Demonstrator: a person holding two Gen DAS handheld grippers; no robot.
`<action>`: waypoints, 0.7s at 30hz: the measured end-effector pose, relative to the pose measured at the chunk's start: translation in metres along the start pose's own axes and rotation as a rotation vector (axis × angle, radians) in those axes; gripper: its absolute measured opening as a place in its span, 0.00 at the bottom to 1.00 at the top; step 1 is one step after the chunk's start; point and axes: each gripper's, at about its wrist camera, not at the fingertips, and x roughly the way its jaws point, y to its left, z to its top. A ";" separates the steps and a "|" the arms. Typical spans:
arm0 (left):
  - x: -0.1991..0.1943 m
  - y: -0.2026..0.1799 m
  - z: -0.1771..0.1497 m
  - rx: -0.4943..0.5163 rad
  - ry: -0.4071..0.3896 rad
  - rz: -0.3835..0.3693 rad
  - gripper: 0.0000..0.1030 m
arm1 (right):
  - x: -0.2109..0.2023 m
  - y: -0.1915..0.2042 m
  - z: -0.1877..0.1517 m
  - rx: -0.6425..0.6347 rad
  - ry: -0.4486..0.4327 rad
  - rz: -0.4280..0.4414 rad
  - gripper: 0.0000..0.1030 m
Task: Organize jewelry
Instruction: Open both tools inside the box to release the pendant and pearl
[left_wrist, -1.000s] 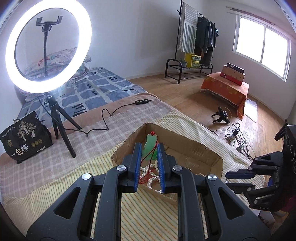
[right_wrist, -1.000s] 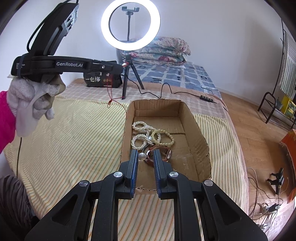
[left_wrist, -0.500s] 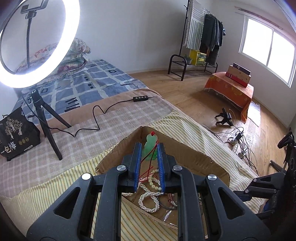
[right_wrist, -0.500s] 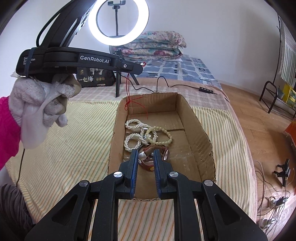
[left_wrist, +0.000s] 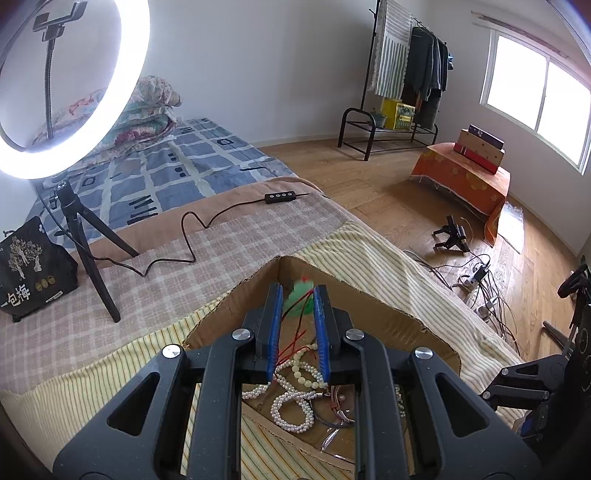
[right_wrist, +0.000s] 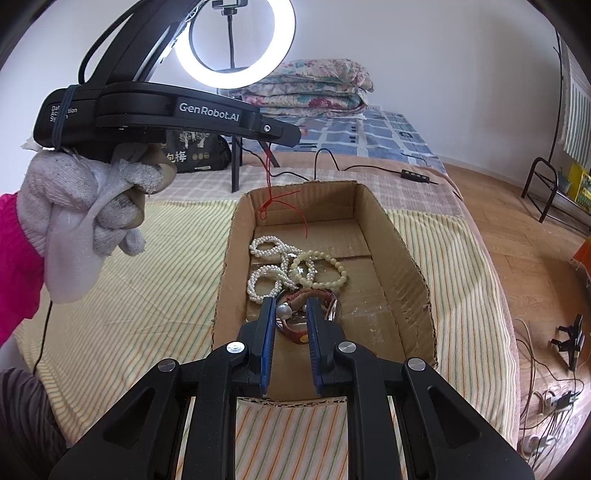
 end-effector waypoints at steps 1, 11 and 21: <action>0.001 -0.001 0.001 0.001 0.000 0.002 0.15 | 0.000 0.001 0.000 -0.002 -0.001 -0.003 0.14; -0.006 -0.001 0.004 0.002 -0.028 0.021 0.54 | -0.003 0.003 0.002 -0.010 -0.014 -0.035 0.53; -0.022 0.003 0.004 -0.017 -0.042 0.062 0.79 | -0.012 0.013 0.003 -0.036 -0.037 -0.129 0.76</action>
